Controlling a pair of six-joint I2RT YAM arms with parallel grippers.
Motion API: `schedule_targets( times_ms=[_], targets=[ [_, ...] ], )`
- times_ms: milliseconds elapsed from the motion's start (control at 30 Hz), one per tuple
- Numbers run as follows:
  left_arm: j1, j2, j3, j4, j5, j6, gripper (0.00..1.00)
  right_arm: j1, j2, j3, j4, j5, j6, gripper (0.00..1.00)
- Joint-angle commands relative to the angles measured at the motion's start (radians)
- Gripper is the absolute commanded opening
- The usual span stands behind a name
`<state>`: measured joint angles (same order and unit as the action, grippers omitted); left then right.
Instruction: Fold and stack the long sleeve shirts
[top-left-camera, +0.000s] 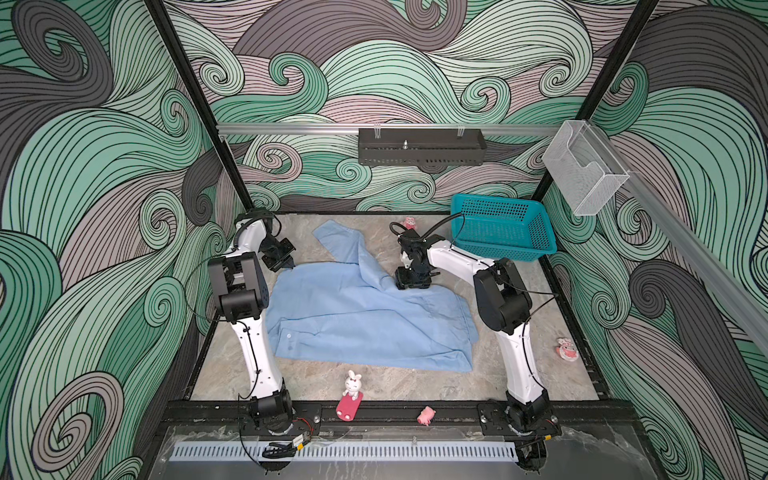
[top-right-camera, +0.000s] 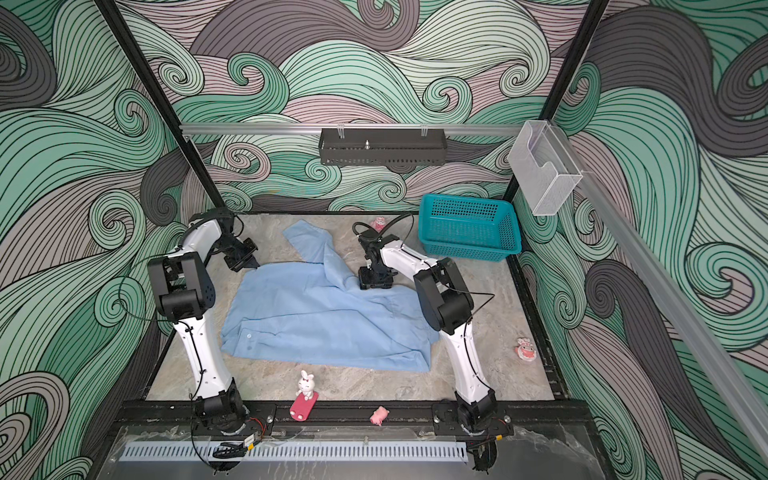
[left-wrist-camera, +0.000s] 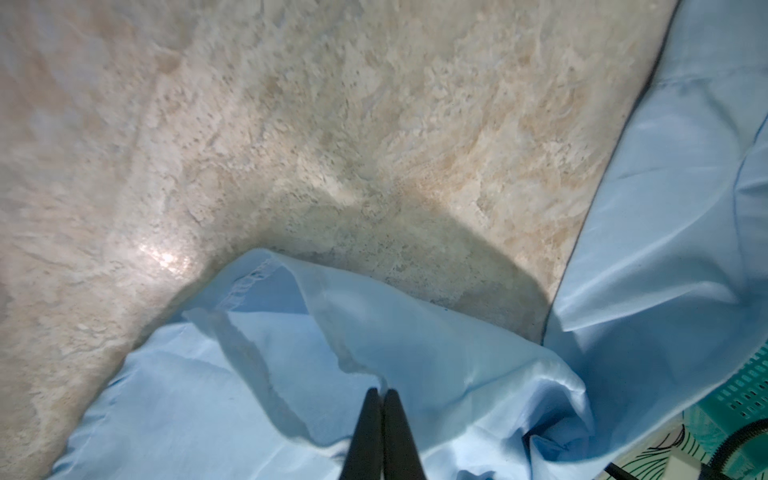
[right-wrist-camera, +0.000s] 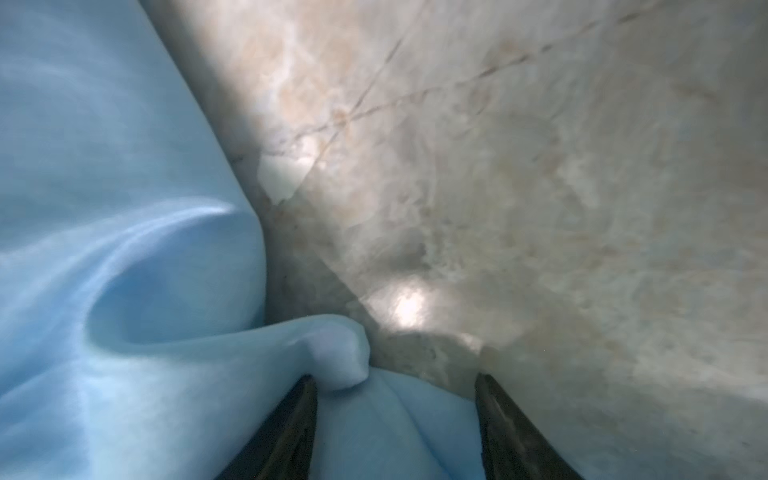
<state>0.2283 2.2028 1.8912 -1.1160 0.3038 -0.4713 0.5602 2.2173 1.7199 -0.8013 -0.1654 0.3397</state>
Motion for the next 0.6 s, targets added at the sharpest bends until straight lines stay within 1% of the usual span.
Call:
schedule_targets(
  times_ms=[0, 100, 200, 400, 567],
  targets=[
    [0.008, 0.018, 0.034, -0.021, 0.006, -0.007, 0.0, -0.024, -0.039, -0.009, 0.08, -0.001, -0.024, 0.63],
    [0.008, 0.018, 0.033, -0.021, 0.006, -0.007, 0.0, -0.049, -0.02, 0.043, 0.111, -0.04, 0.007, 0.63],
    [0.008, 0.018, 0.031, -0.021, 0.006, -0.008, 0.0, -0.062, 0.032, 0.153, 0.101, -0.074, 0.034, 0.64],
    [0.009, 0.021, 0.031, -0.019, 0.011, -0.011, 0.0, -0.027, 0.211, 0.492, -0.023, -0.113, 0.055, 0.67],
    [0.009, 0.021, 0.031, -0.02, 0.014, -0.011, 0.0, -0.001, 0.364, 0.751, -0.075, -0.15, 0.091, 0.7]
  ],
)
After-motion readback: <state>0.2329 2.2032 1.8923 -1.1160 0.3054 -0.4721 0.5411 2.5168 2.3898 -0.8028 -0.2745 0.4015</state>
